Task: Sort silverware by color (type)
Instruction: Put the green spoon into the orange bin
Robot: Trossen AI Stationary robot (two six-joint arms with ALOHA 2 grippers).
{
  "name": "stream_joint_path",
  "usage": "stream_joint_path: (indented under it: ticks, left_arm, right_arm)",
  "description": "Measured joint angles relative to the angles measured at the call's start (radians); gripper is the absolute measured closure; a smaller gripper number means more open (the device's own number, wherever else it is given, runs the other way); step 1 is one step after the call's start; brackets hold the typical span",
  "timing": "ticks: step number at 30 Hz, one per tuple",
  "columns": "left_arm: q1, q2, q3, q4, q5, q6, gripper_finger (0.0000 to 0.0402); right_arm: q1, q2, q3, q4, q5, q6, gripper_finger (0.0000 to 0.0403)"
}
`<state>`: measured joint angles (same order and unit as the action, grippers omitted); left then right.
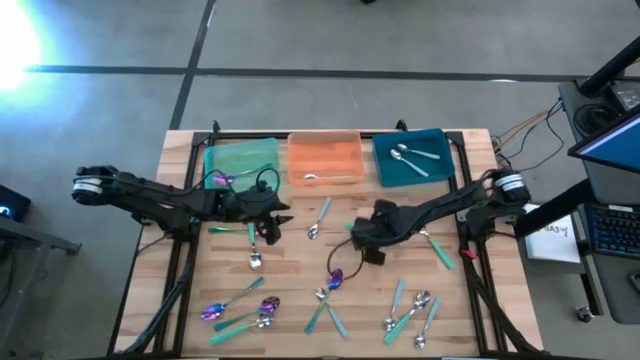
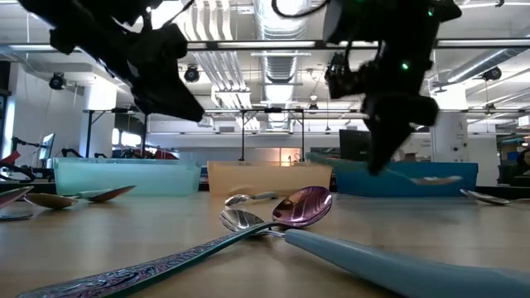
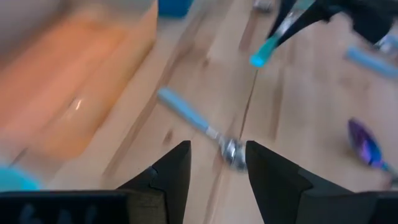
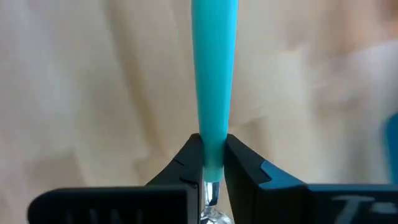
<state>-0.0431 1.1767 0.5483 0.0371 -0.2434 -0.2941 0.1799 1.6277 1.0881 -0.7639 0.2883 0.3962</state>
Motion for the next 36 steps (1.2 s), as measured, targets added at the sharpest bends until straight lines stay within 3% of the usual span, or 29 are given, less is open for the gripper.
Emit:
stream_joint_path:
  ticks: [7, 13, 19, 27, 36]
  left_arm:
    - [0.0, 0.007, -0.15, 0.504, 0.001, 0.044, 0.0281]
    - [0.0, 0.047, -0.187, 0.793, 0.047, 0.05, 0.0279]
    - [-0.004, 0.109, -0.143, 0.853, 0.052, 0.058, 0.0261]
    - [-0.004, 0.232, -0.007, 0.842, 0.067, 0.085, 0.0257]
    - [0.0, 0.252, 0.059, 0.831, 0.066, 0.147, 0.0311]
  right_arm:
    - [-0.026, -0.124, 0.0, 0.333, 0.194, -0.089, 0.0373]
    - [-0.026, -0.133, -0.005, 0.709, 0.205, -0.34, 0.0373]
    - [-0.035, -0.121, -0.003, 0.861, 0.202, -0.465, 0.0373]
    - [-0.046, -0.118, -0.002, 0.859, 0.203, -0.488, 0.0373]
    - [-0.045, -0.119, -0.002, 0.845, 0.195, -0.497, 0.0373]
